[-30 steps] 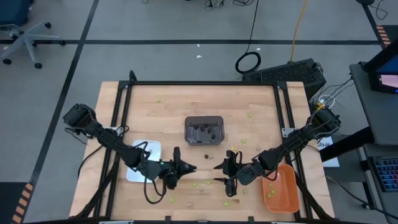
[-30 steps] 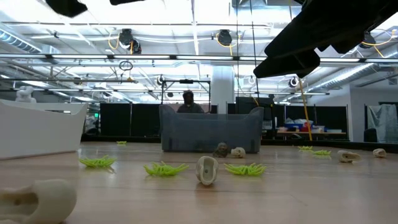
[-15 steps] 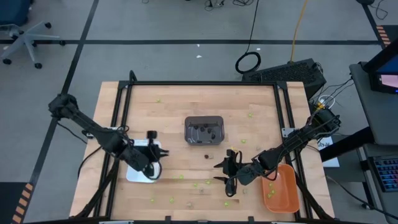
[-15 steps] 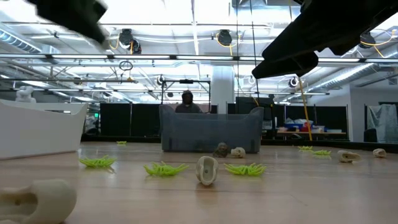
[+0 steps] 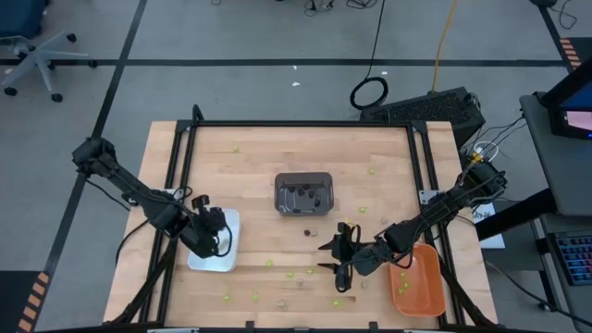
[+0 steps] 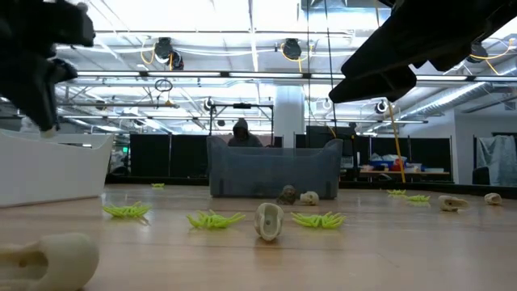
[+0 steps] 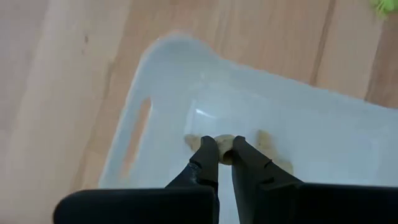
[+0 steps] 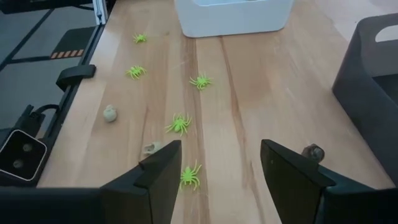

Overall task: Sort Halloween decoration
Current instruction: Put the white skull toy into the white bin

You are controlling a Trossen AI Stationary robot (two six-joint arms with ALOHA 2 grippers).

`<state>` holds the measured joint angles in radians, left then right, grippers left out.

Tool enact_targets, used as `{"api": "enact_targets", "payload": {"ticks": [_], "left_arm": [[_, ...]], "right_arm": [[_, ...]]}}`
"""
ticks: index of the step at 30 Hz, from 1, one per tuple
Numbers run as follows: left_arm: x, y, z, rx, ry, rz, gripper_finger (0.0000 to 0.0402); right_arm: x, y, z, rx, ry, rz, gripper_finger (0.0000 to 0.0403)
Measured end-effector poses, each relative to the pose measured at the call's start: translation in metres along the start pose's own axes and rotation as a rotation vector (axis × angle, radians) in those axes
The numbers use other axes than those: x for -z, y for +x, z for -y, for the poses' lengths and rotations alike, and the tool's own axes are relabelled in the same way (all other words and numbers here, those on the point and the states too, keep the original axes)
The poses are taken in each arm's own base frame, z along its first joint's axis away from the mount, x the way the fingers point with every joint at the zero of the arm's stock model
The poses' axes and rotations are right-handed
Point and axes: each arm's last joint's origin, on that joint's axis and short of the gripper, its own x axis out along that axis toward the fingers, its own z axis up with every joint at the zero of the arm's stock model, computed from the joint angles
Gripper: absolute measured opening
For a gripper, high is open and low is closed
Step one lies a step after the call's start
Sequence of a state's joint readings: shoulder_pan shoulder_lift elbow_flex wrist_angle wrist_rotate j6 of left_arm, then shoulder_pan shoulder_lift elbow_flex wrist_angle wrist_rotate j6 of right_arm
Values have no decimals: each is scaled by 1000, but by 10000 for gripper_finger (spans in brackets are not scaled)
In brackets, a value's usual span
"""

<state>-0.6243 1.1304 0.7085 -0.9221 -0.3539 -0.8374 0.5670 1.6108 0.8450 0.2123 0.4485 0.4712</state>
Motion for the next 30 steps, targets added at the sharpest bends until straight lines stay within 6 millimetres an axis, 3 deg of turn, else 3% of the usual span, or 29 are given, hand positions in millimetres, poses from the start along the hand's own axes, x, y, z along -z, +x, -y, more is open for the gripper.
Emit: {"api": "enact_targets", "payload": {"ticks": [6,14,20,30], "left_arm": [[1,4,1,-20,-67,-4,20],[-2,10,4,-80,-108,35,96],[-4,10,7,-67,-207,75,108],[-19,-4,36,6,-151,522,108]], "right_arm": [[2,-2,-5,-16,24,-4,206],[6,-7,-12,-11,99,7,206],[10,-12,-19,2,129,26,206],[12,-13,-19,68,84,48,206]]}}
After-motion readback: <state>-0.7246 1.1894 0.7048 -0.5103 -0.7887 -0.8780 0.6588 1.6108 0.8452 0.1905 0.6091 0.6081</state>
